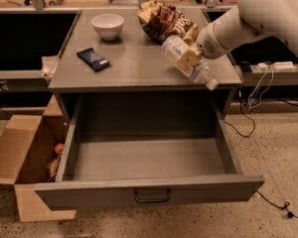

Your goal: Place blue plastic bottle into top drawer

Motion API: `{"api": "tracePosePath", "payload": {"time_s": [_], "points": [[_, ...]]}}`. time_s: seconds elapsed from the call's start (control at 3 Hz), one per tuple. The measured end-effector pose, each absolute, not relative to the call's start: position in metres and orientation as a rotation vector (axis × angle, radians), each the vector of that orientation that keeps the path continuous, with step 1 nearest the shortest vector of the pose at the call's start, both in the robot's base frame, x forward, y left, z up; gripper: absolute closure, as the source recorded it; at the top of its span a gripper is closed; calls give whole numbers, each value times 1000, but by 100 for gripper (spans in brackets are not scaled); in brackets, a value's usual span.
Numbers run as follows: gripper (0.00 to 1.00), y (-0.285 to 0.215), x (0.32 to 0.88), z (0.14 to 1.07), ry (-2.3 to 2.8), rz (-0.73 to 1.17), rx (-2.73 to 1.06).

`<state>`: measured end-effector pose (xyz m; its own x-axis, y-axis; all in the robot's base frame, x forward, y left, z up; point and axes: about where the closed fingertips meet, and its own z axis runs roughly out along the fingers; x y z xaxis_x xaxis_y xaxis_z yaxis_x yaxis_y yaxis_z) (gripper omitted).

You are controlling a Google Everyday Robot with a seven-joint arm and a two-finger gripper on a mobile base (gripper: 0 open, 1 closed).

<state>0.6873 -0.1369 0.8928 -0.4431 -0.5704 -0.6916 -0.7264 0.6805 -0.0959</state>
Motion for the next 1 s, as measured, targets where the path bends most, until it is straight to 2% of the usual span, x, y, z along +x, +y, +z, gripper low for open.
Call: {"api": "tracePosePath", "payload": {"time_s": [0.67,1.0], "points": [[100,-120,583,837,2052,308,-1455],[100,-117,553,796,2040,368,-1623]]}}
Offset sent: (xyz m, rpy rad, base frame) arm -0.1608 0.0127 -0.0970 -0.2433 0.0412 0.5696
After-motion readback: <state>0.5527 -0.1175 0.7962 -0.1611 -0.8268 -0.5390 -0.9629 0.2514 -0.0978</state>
